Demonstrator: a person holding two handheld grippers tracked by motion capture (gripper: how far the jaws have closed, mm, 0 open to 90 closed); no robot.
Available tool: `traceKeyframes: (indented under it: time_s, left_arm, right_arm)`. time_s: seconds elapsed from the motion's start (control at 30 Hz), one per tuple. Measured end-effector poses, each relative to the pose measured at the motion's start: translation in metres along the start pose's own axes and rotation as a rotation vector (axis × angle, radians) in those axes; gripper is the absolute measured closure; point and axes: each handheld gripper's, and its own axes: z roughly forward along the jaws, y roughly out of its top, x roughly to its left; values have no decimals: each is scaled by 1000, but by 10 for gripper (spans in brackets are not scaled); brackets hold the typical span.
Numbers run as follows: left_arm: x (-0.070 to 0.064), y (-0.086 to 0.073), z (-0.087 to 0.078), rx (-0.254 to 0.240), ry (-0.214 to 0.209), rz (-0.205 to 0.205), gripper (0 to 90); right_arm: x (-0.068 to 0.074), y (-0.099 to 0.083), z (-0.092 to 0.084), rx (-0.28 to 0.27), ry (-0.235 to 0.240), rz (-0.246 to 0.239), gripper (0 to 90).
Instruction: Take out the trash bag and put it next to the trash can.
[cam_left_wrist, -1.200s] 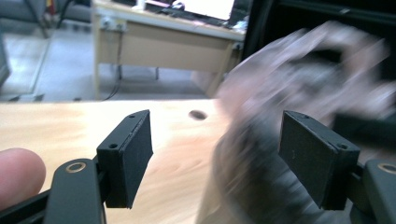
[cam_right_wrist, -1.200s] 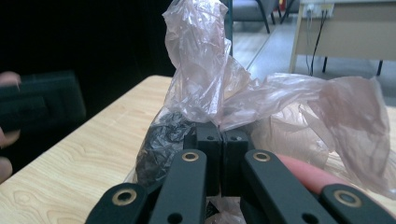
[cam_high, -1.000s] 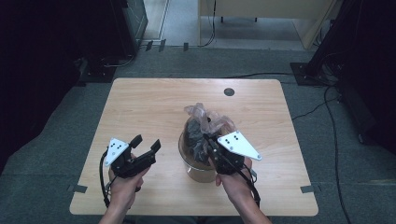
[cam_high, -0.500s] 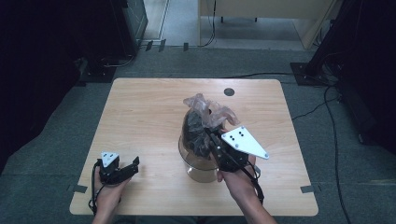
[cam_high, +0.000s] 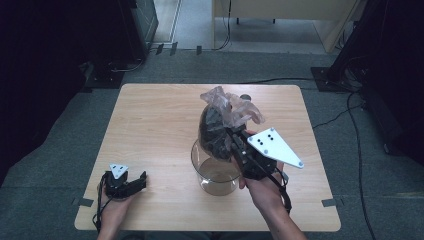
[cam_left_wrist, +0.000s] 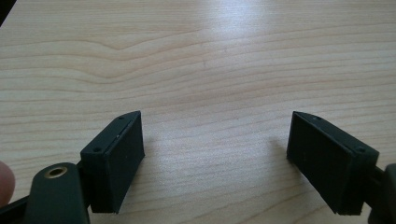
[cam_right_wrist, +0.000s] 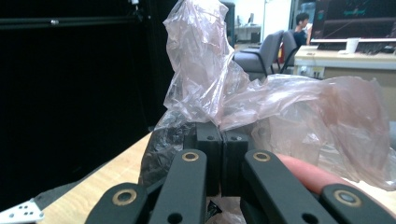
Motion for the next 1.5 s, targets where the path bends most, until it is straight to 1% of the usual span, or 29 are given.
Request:
traceKeyframes:
  time_s: [0.13, 0.27, 0.4, 0.47, 0.6, 0.73, 0.93, 1.03, 1.1, 1.17, 1.23, 1.3, 1.4, 1.5]
  left_arm:
    - [0, 0, 0, 0, -3, 2, 183]
    - [0, 1, 1, -1, -11, 8, 183]
    - [0, 1, 2, -3, -16, 10, 183]
    - [0, 1, 2, -3, -18, 12, 184]
    - [0, 2, 2, 0, -22, 16, 183]
    - [-1, 2, 3, -1, -23, 17, 183]
    - [-1, 2, 3, -1, -24, 17, 184]
    - [-1, 2, 3, -1, -24, 17, 184]
    - [-1, 2, 3, -1, -24, 17, 184]
    - [-1, 2, 3, -2, -24, 17, 184]
    - [-1, 2, 3, -1, -24, 17, 184]
    - [-1, 2, 3, -2, -24, 16, 184]
    - [-1, 2, 3, -1, -25, 18, 184]
    - [-1, 2, 3, -2, -25, 17, 184]
  right_arm:
    - [-8, 10, -4, -29, -21, 1, 900]
    - [-20, 20, -8, -54, -51, -2, 900]
    - [-36, 25, -12, -72, -108, -16, 900]
    - [-46, 25, -12, -67, -135, -4, 900]
    - [-66, 18, -8, -58, -183, 21, 900]
    - [-81, 5, 1, -25, -218, 37, 900]
    - [-99, -16, 19, 27, -242, 41, 900]
    - [-107, -29, 31, 62, -241, 40, 900]
    - [-112, -38, 40, 82, -230, 38, 900]
    - [-117, -48, 49, 84, -204, 34, 900]
    - [-121, -58, 59, 87, -190, 31, 900]
    - [-124, -68, 68, 100, -160, 34, 900]
    - [-126, -82, 81, 123, -129, 9, 900]
    - [-126, -93, 90, 143, -88, 7, 899]
